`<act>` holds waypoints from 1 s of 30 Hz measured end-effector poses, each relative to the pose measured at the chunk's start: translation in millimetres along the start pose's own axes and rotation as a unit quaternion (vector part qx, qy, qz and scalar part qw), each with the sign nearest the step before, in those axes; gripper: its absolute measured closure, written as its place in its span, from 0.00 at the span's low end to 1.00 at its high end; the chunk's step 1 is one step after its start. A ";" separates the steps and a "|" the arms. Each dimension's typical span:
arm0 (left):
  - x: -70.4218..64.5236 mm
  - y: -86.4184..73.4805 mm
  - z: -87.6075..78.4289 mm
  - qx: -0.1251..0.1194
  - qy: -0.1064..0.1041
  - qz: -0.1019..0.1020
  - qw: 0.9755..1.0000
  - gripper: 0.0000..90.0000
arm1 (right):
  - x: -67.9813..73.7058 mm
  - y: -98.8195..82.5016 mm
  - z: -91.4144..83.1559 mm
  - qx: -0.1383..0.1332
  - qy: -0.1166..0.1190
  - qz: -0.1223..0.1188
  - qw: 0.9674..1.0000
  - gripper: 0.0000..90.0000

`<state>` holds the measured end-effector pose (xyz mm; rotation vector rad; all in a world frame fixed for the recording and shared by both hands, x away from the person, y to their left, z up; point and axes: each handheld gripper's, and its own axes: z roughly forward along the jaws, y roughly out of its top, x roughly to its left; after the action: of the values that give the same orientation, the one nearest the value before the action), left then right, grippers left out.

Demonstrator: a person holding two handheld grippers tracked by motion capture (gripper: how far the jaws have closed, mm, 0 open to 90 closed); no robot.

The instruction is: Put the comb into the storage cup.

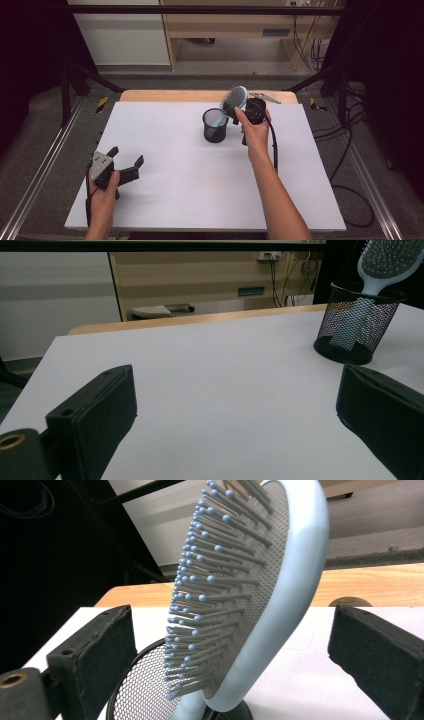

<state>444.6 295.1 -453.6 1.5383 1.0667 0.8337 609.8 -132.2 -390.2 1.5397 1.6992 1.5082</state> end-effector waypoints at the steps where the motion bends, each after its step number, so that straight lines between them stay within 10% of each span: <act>1: 0.3 -0.1 0.1 0.000 0.000 -0.001 1.000 0.03 | -0.2 0.2 -0.1 0.000 -0.001 -0.002 1.000 0.05; 30: 2.3 0.7 -6.3 -0.016 0.018 -0.003 1.000 0.03 | -11.3 5.7 -25.3 0.000 -0.008 -0.046 0.999 0.05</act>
<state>439.9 299.4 -451.6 1.4982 1.0787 0.8738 594.9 -154.3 -380.6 1.4494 1.7364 1.4461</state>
